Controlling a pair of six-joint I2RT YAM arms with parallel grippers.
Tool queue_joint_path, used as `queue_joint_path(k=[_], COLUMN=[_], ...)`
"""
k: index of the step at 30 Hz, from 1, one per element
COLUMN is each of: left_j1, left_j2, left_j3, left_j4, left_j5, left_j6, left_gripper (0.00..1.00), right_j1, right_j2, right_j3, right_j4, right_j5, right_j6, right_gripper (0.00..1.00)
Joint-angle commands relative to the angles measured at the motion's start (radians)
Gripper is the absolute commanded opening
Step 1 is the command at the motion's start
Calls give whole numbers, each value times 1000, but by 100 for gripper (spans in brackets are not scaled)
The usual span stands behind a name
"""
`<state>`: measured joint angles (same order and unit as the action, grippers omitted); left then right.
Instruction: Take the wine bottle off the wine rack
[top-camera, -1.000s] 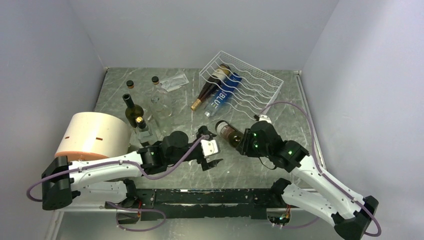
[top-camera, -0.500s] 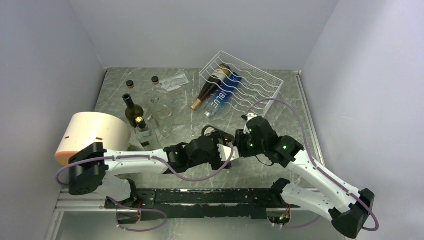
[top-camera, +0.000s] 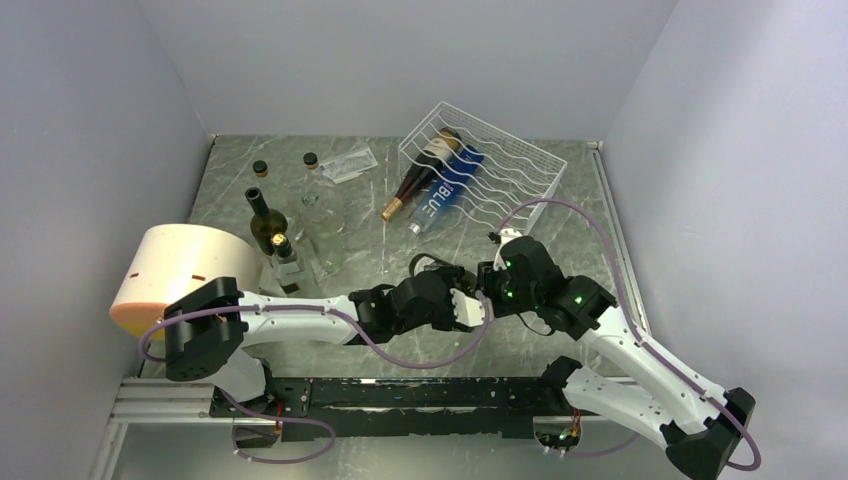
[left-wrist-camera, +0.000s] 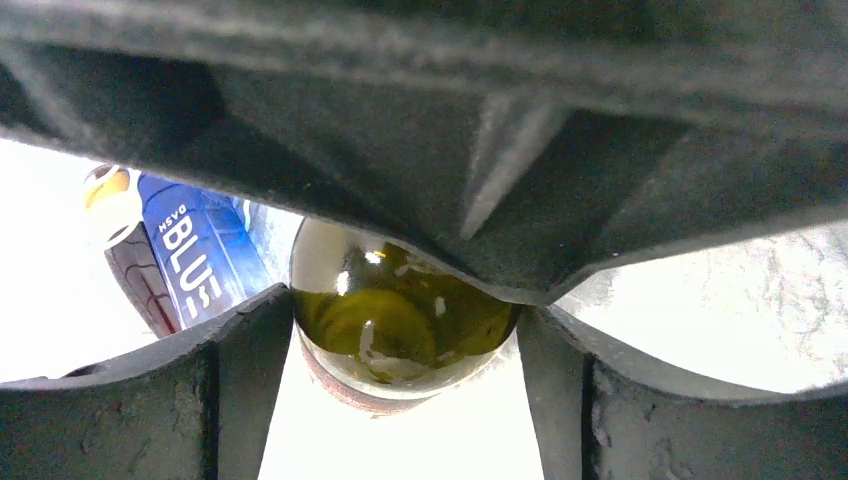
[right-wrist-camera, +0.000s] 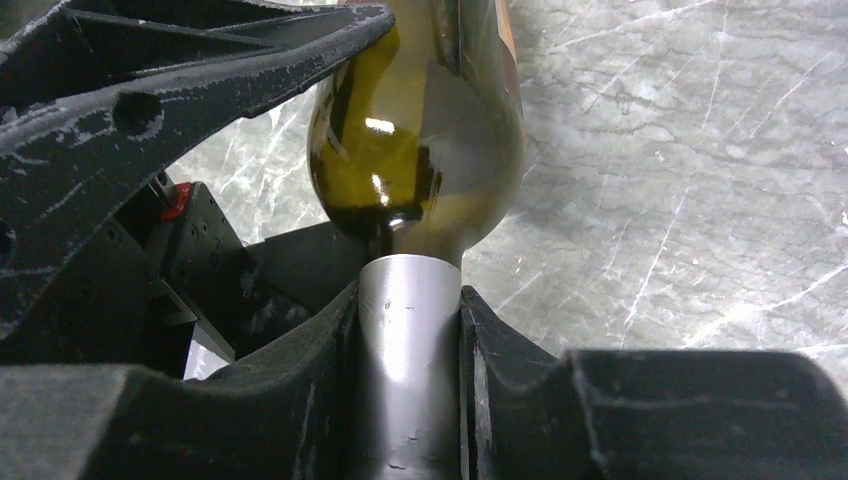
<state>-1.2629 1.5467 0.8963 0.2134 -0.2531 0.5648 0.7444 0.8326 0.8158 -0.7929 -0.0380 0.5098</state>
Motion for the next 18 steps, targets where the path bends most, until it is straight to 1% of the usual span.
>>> queue_joint_path(k=[1,4,6,7,8,9,10,11,12,13,18], left_j1=[-4,-4,-4,-4,-4,-4,-4,-4,-4,-4,-3], left_j2=[14,-8,-29,-42,-52,-64,-73,-79,-86,-92,-120], left_j3=[42,25,12,4,-5,-20,-29,-37,-47,-58,-110], left_j4=[44,63,71,74,74,74,75,74,70,69,110], left_j5=[-51,-68,-80,-80,-74,-64,-55,-49,-43,-39,-64], left_j6=[30,28,20,11,-1,-9,-17,-24,-32,-37,-37], left_gripper=[76,64,59,61,66,74,87,94,99,100,99], right_j1=[15,15,15,16,16,15,16,15,15,15,15], right_j2=[-5,2,2,2,2,7,15,23,34,44,69], right_j3=[29,41,50,52,56,62,70,77,86,95,122], right_j4=[73,86,100,108,113,115,113,107,100,93,78], right_j5=[-74,-88,-92,-96,-98,-95,-94,-97,-100,-100,-111], right_j6=[3,4,8,10,12,16,17,14,12,12,12], right_gripper=[0,2,5,5,5,5,4,4,3,3,2])
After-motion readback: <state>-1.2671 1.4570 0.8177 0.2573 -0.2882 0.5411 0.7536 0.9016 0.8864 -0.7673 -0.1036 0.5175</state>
